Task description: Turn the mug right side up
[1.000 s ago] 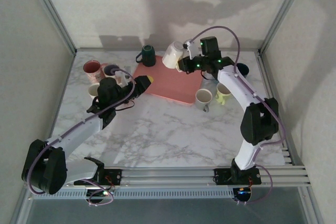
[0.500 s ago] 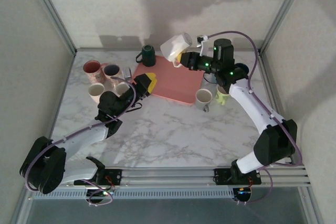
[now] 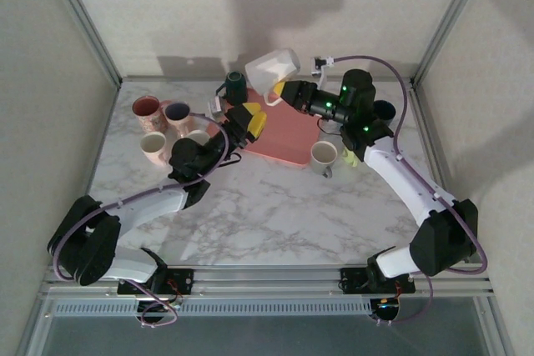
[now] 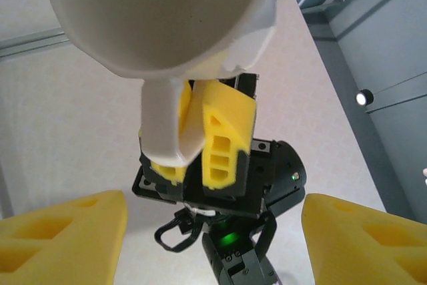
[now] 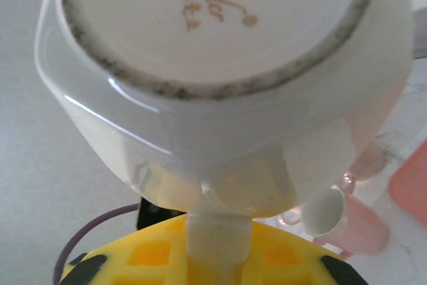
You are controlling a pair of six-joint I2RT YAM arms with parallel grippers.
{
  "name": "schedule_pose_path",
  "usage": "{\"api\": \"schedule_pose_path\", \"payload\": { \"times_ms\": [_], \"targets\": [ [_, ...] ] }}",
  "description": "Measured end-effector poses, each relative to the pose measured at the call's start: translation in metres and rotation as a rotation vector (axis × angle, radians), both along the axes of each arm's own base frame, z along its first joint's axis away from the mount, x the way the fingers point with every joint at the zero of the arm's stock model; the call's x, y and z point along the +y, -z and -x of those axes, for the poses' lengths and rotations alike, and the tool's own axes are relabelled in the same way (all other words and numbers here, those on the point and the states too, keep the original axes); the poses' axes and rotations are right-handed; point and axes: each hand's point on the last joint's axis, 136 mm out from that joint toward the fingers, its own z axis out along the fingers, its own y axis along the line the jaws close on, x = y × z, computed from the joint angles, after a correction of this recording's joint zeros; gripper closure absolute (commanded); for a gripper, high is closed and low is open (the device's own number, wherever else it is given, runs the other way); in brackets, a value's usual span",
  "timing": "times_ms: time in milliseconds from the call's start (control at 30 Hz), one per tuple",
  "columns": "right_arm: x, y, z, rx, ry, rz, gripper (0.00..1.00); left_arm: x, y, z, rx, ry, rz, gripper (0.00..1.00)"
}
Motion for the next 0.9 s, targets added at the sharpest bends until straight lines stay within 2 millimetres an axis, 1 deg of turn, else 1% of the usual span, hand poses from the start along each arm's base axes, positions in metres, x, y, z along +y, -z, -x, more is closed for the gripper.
{"api": "schedule_pose_path", "payload": {
  "times_ms": [133, 233, 367, 467, 600, 667, 900],
  "targets": [
    [0.003, -0.005, 0.006, 0.002, -0.014, -0.020, 1.00, -0.004, 0.001, -0.003, 0.018, 0.003, 0.021, 0.32],
    [0.005, -0.008, 0.008, 0.003, -0.022, -0.033, 1.00, -0.004, 0.001, -0.006, 0.024, -0.004, 0.035, 0.36],
    [0.010, -0.010, 0.015, 0.007, -0.041, -0.043, 1.00, -0.004, -0.001, -0.011, 0.023, -0.011, 0.059, 0.42],
    [0.016, -0.010, 0.023, 0.010, -0.067, -0.049, 1.00, -0.004, -0.007, -0.012, 0.011, -0.012, 0.083, 0.48],
    [0.023, -0.008, 0.030, 0.014, -0.094, -0.049, 1.00, -0.004, -0.015, -0.012, -0.012, -0.010, 0.107, 0.61],
    [0.023, -0.007, 0.031, 0.013, -0.095, -0.050, 1.00, -0.003, -0.018, -0.011, -0.021, -0.009, 0.118, 0.67],
    [0.022, -0.013, 0.034, 0.000, -0.090, -0.063, 1.00, -0.002, -0.019, -0.011, -0.025, -0.010, 0.129, 0.91]
  ]
}}
